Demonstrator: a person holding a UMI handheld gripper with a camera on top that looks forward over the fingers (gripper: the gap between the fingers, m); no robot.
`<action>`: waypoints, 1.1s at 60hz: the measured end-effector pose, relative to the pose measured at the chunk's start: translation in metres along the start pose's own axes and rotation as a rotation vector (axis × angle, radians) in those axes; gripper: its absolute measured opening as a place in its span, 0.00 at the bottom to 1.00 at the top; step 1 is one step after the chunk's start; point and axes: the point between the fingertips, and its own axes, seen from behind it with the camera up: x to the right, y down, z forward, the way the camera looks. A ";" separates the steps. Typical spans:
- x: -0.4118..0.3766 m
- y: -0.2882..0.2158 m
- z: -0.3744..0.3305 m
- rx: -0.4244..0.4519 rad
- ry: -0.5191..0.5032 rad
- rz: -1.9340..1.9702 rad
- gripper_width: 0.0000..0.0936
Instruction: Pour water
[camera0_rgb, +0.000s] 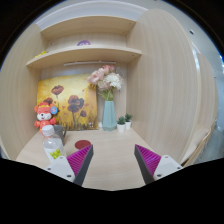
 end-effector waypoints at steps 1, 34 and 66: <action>-0.004 0.003 -0.001 -0.006 -0.012 0.000 0.92; -0.194 0.063 -0.024 0.077 -0.292 -0.061 0.91; -0.213 0.036 0.069 0.129 -0.240 -0.063 0.57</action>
